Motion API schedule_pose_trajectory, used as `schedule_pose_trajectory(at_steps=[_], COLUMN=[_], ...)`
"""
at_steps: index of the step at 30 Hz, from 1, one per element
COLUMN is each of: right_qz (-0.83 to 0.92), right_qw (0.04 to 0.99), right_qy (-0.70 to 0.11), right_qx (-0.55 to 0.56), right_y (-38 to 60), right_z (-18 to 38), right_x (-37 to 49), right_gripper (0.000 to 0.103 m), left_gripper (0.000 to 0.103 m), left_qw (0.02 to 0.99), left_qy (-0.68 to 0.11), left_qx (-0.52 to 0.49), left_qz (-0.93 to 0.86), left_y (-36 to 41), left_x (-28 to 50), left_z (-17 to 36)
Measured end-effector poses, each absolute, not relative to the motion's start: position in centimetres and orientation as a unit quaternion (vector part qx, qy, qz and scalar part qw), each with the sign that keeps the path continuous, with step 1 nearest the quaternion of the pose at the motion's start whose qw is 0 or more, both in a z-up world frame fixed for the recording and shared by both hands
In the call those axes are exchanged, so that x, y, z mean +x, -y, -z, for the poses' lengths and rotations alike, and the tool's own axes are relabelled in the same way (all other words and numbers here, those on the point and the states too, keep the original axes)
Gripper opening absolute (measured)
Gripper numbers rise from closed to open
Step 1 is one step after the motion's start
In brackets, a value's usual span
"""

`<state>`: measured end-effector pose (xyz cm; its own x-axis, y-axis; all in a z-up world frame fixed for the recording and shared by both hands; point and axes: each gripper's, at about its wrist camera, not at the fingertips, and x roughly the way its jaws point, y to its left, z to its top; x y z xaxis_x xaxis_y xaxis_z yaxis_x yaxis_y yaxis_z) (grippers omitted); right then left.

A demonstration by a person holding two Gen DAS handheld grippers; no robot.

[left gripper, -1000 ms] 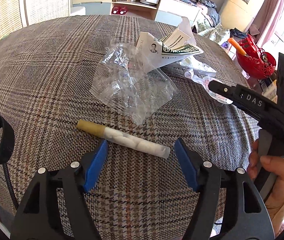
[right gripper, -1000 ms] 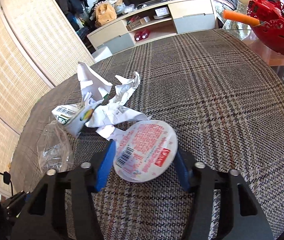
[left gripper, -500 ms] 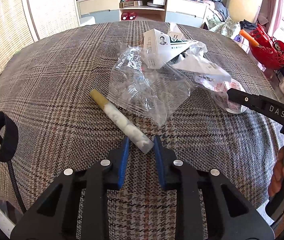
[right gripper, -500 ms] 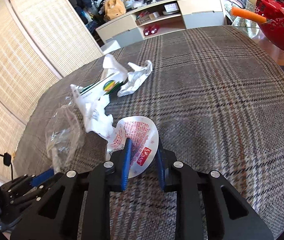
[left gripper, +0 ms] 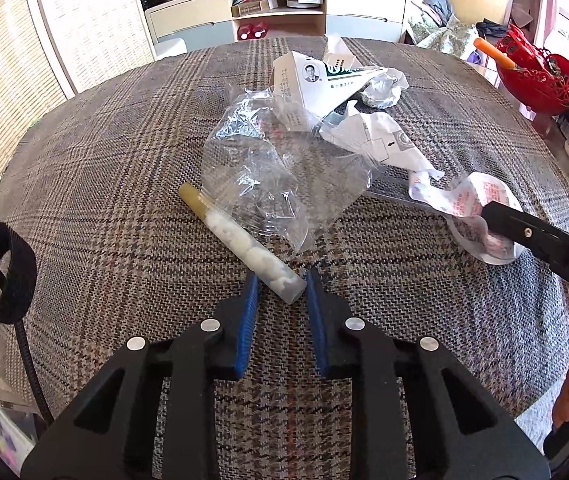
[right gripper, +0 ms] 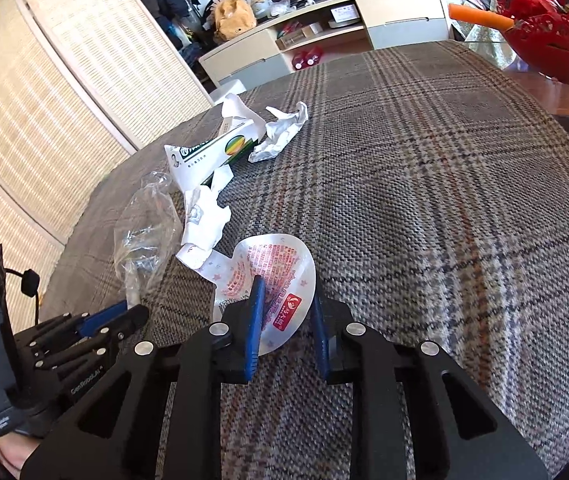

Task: Collect trash
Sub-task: 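Grasp the white stick with the left tool while the right grasps the round lid, then carry the stick and lid to the bin and open both tools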

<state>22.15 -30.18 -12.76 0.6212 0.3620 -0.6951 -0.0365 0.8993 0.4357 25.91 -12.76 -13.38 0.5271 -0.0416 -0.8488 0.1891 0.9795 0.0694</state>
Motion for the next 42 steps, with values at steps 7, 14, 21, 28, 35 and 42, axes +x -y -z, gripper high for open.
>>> schedule_pose_trajectory(at_steps=[7,14,21,28,35,42], right_qz=[-0.111,-0.115,-0.124,-0.109,-0.095,-0.085], right_qw=[0.885,0.885,0.872,0.881,0.890,0.892], right_qy=[-0.409,-0.408,-0.427,-0.419,-0.410,-0.416], right_qx=[0.193,0.193,0.204,0.191,0.176,0.156], right_y=[30.5,29.8,28.3,27.1,25.2,22.8], right_z=[11.9,11.6,13.4,12.3,11.6,12.2], right_x=[19.9,18.3,15.8,12.3,7.7,3.7], right_gripper=[0.023,0.023,0.023,0.023,0.023,0.023], left_gripper=[0.015,0.014,0.013,0.013,0.012,0.012], left_qw=[0.869,0.864,0.857,0.853,0.857,0.854], left_qy=[-0.484,-0.488,-0.495,-0.494,-0.480,-0.479], left_qx=[0.060,0.072,0.067,0.064,0.067,0.073], left_qz=[0.085,0.103,0.128,0.155,0.173,0.188], left_y=[11.6,10.6,9.7,9.1,7.8,6.7], left_x=[24.3,21.8,19.0,15.0,10.4,6.5], left_z=[13.3,13.0,13.0,12.9,12.3,12.8])
